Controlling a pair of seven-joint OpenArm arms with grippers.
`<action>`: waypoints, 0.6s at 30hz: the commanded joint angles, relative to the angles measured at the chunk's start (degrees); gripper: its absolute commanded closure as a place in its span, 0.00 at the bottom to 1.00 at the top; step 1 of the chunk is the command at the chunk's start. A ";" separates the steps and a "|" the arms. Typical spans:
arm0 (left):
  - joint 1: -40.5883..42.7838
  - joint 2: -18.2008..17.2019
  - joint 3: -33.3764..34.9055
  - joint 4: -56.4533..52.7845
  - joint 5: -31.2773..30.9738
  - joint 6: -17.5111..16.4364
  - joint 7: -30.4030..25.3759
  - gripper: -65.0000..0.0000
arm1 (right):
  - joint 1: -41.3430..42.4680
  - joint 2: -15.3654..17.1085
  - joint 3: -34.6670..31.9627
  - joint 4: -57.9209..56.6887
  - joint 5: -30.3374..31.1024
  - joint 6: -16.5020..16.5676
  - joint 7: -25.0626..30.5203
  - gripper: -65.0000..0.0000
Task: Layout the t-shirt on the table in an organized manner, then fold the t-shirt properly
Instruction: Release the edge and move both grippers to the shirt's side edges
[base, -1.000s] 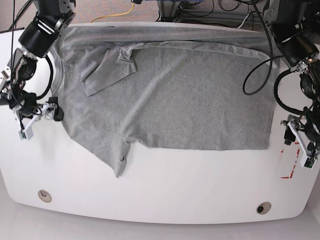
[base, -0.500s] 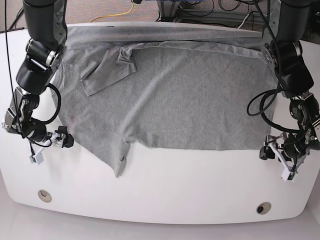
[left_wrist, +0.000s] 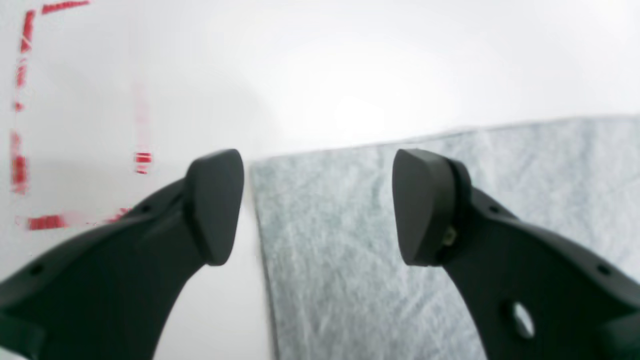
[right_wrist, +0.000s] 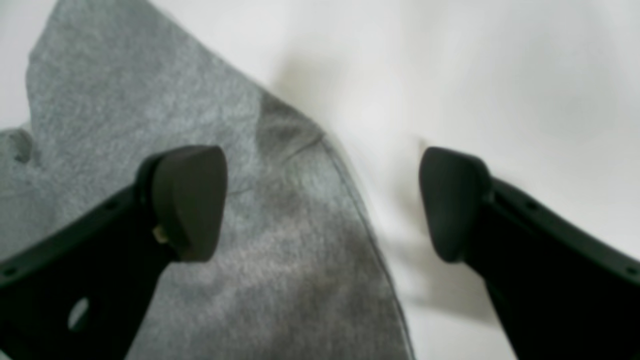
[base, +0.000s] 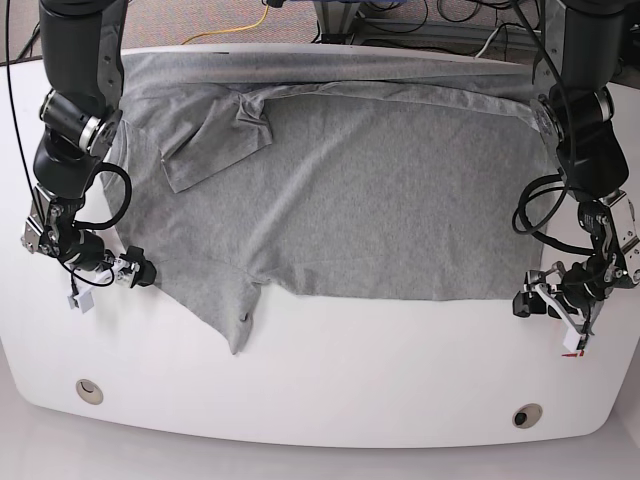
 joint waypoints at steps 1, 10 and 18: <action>-1.82 -0.49 0.13 0.36 -1.02 -0.30 -1.37 0.33 | 2.26 -0.11 0.09 1.09 0.00 0.56 1.76 0.10; -1.39 -0.57 0.05 0.28 -1.02 -0.30 -1.37 0.33 | 0.85 -2.13 0.09 1.17 0.61 0.56 1.67 0.10; -1.39 -0.57 0.05 0.36 -0.93 -0.30 -1.28 0.33 | 0.68 -4.33 0.09 1.26 0.61 0.56 0.71 0.10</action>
